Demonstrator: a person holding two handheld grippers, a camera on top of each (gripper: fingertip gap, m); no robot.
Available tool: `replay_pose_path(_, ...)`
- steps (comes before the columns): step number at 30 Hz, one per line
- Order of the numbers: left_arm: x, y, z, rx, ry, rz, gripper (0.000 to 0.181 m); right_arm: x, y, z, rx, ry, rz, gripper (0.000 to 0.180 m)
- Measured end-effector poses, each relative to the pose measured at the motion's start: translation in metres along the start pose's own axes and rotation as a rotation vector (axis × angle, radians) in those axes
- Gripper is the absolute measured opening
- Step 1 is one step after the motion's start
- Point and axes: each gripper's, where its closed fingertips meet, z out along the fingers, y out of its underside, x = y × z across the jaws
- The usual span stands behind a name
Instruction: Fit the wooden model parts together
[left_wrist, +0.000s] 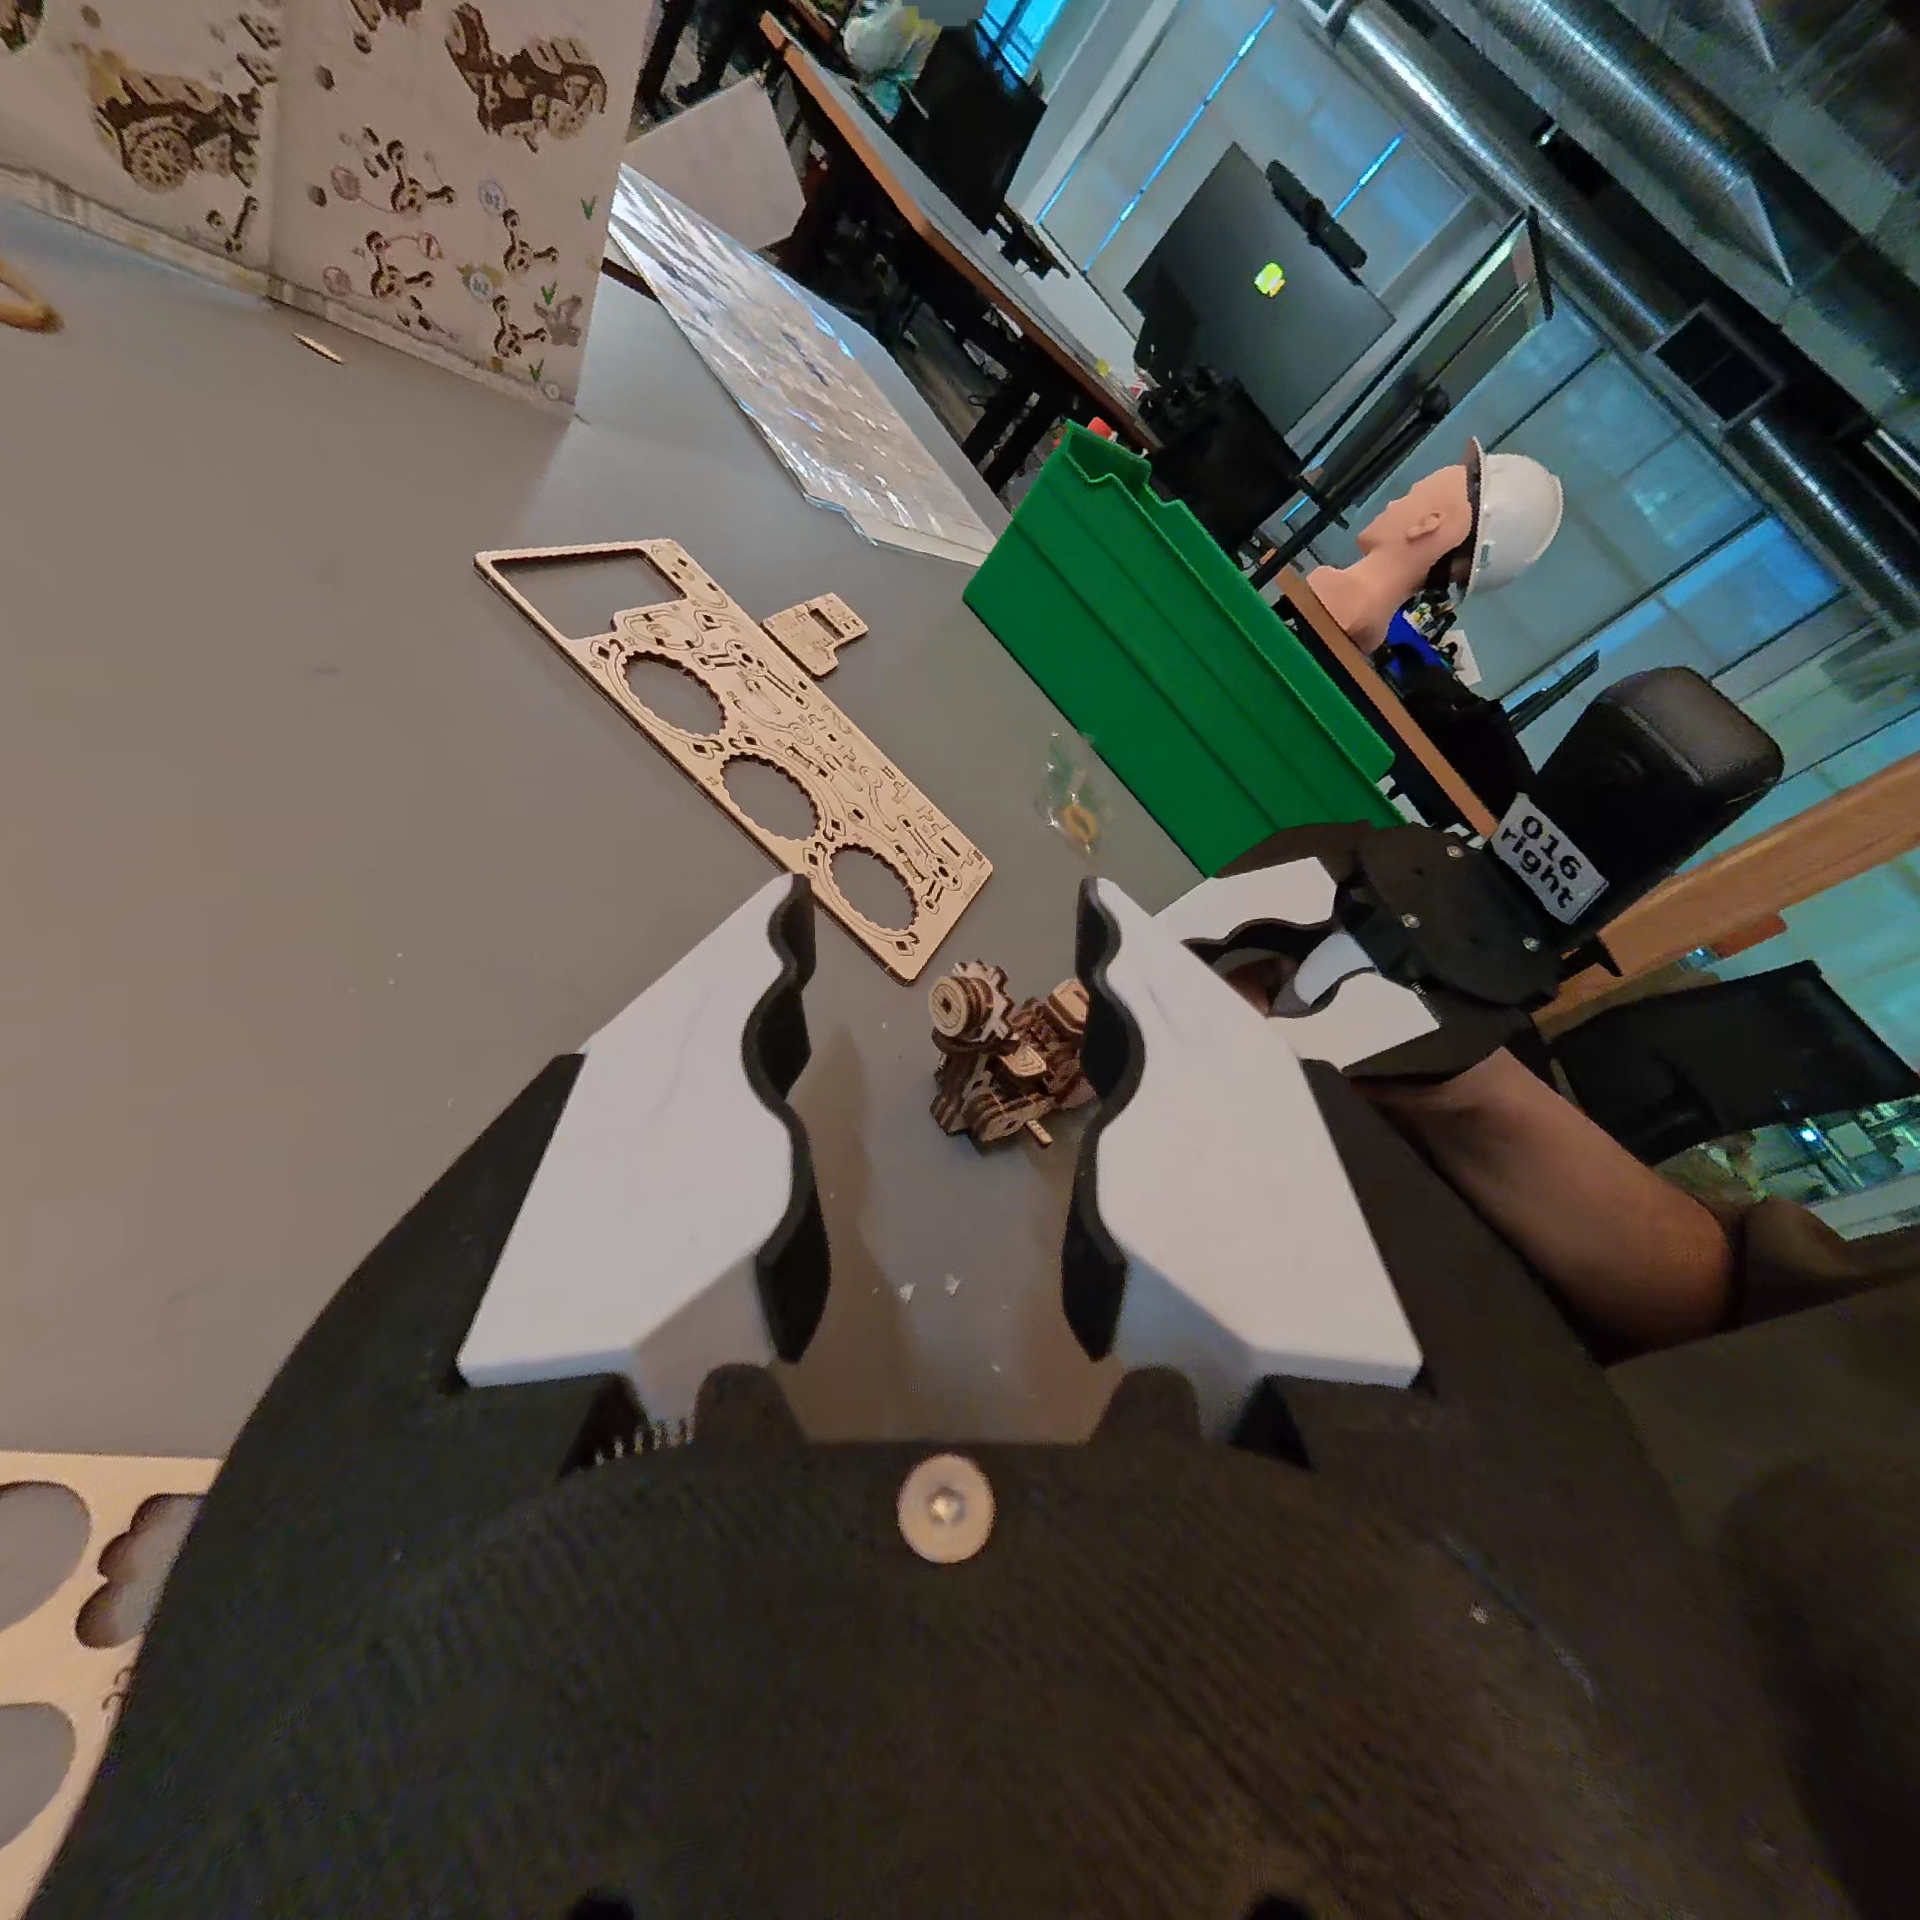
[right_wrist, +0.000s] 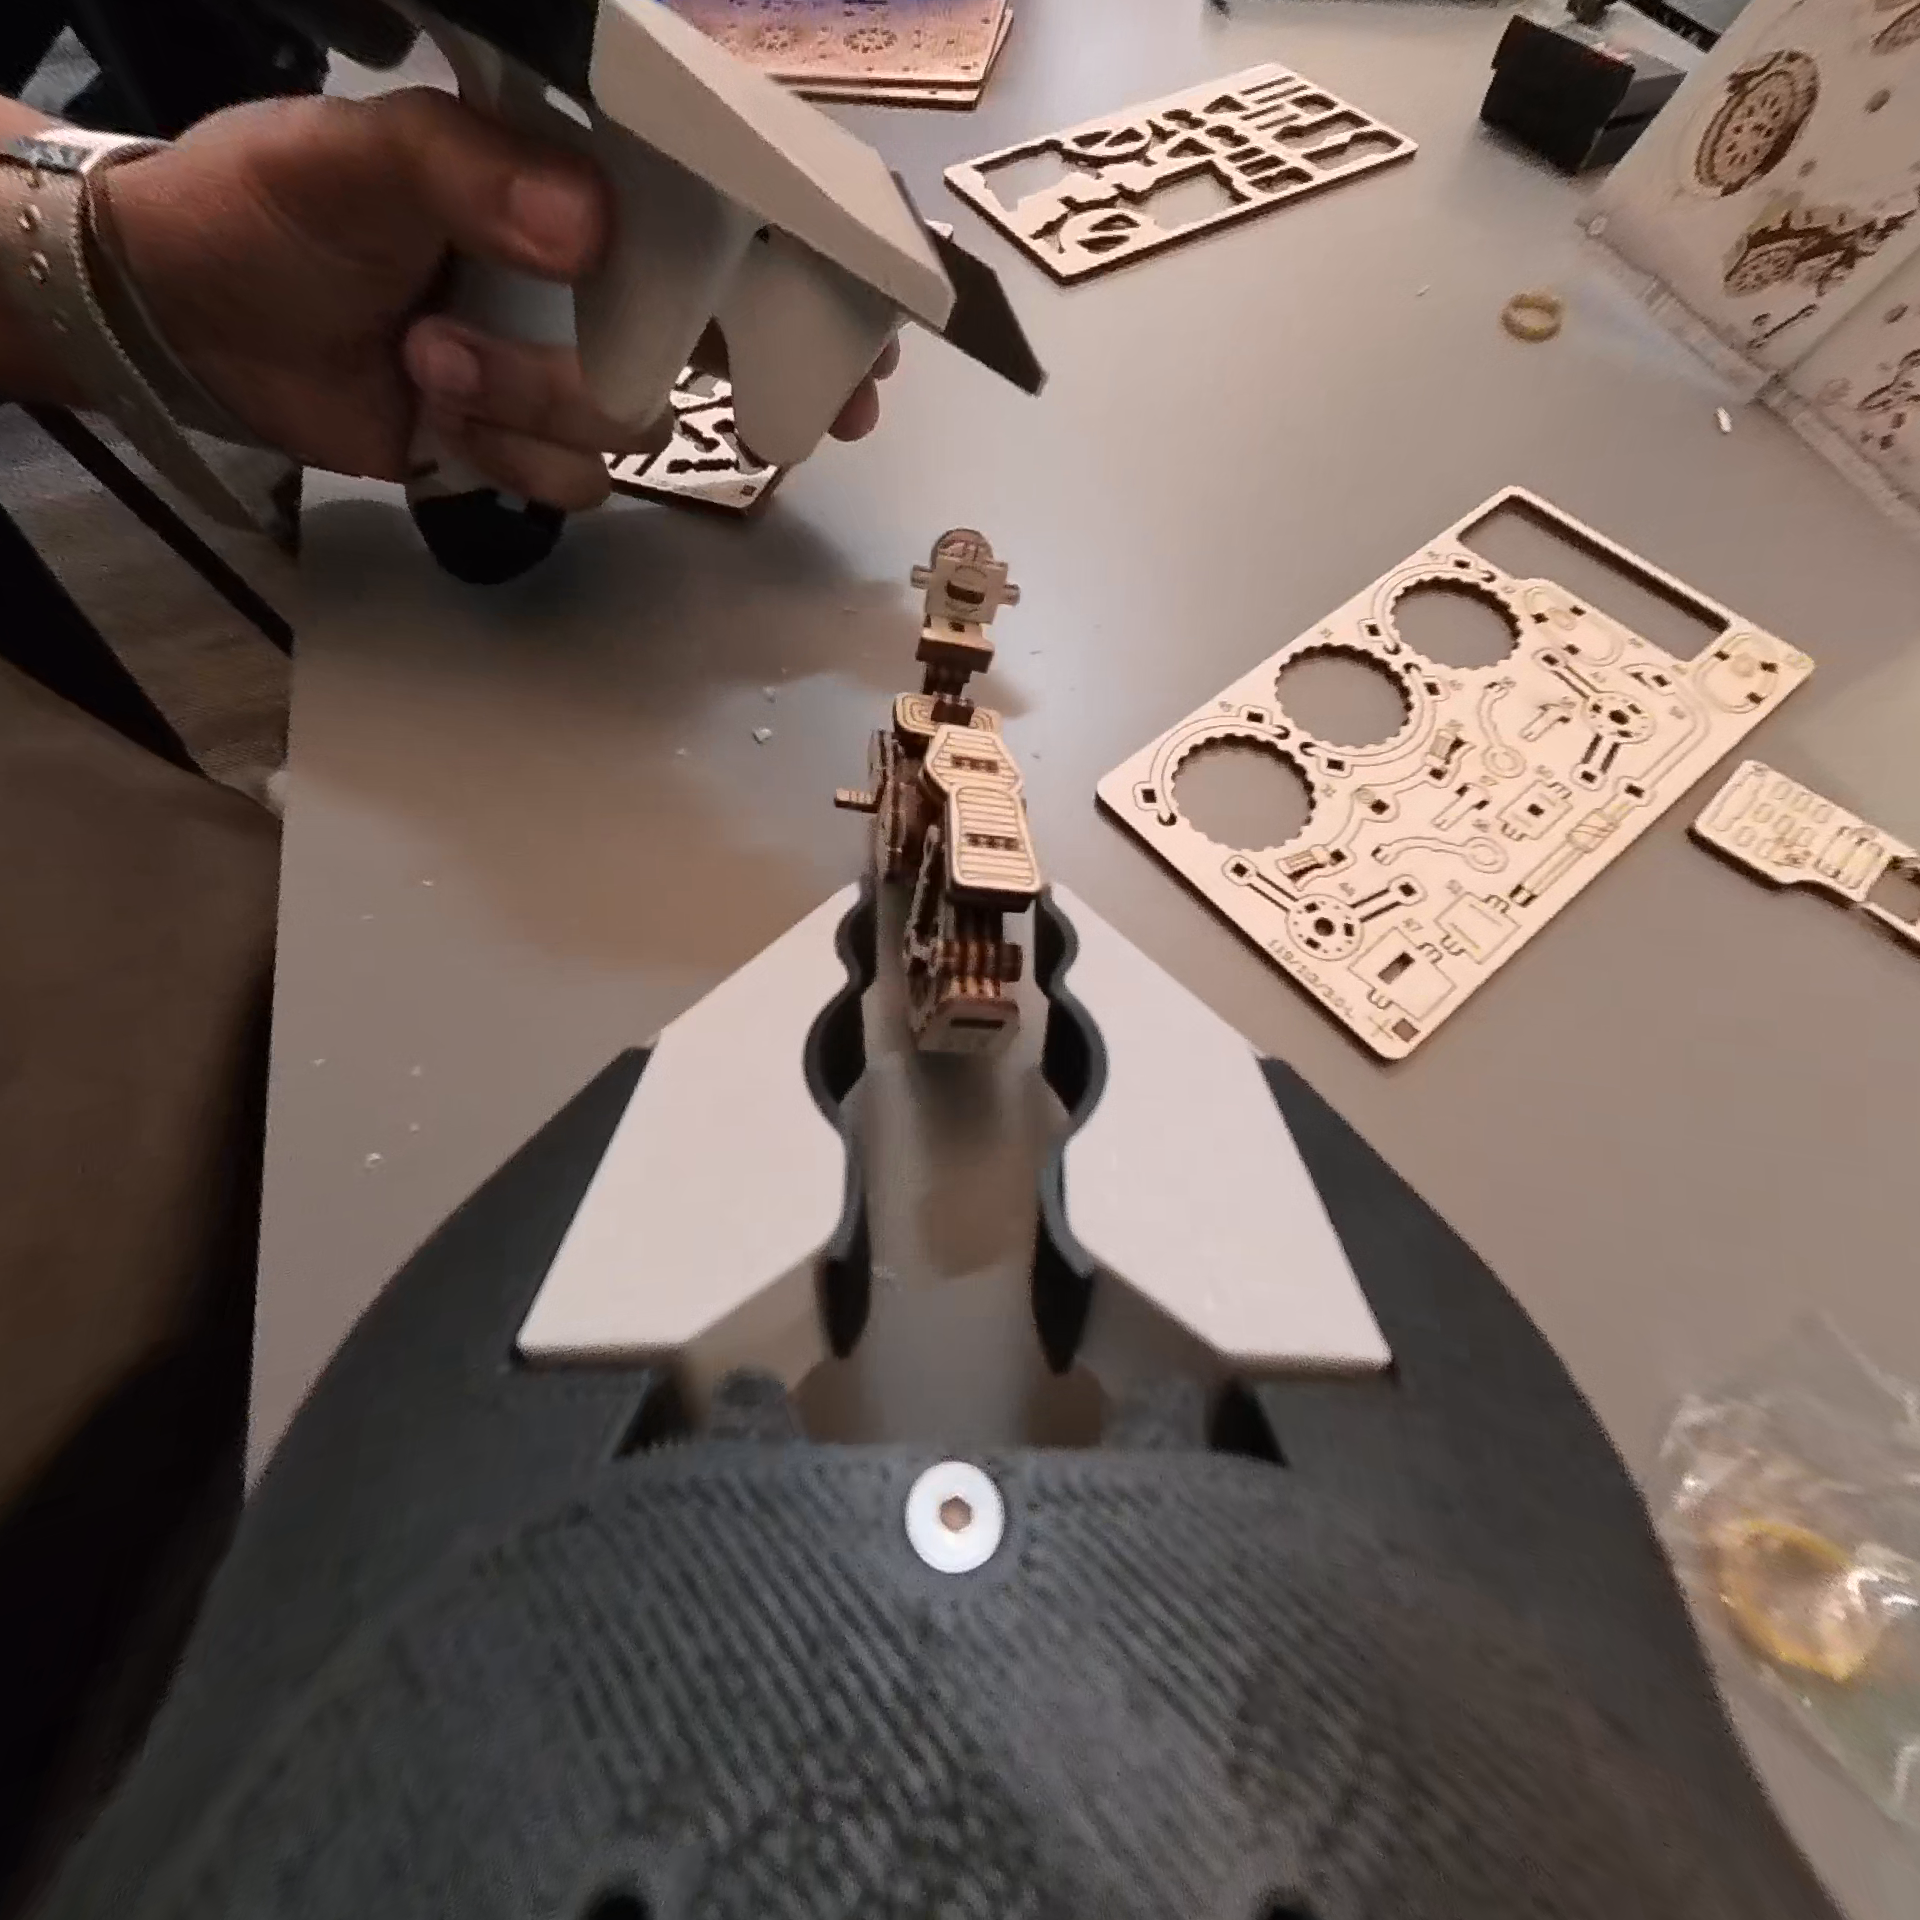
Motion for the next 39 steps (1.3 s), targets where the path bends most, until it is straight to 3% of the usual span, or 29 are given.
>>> replay_pose_path(9, 0.007, 0.015, 0.006, -0.085, 0.039, 0.004, 0.049, 0.0, 0.003, 0.002, -0.02, 0.007, -0.01, 0.03)
replay_pose_path(15, 0.01, 0.038, 0.014, -0.22, 0.0, 0.144, 0.04, 0.001, 0.004, 0.002, -0.025, 0.005, -0.004, 0.03)
replay_pose_path(34, 0.025, 0.054, 0.01, -0.28, -0.069, 0.451, 0.028, -0.003, 0.015, 0.003, -0.088, 0.004, -0.1, 0.018)
replay_pose_path(39, 0.026, 0.053, 0.007, -0.28, -0.034, 0.401, 0.025, -0.006, 0.017, 0.0, -0.085, -0.005, -0.188, 0.015)
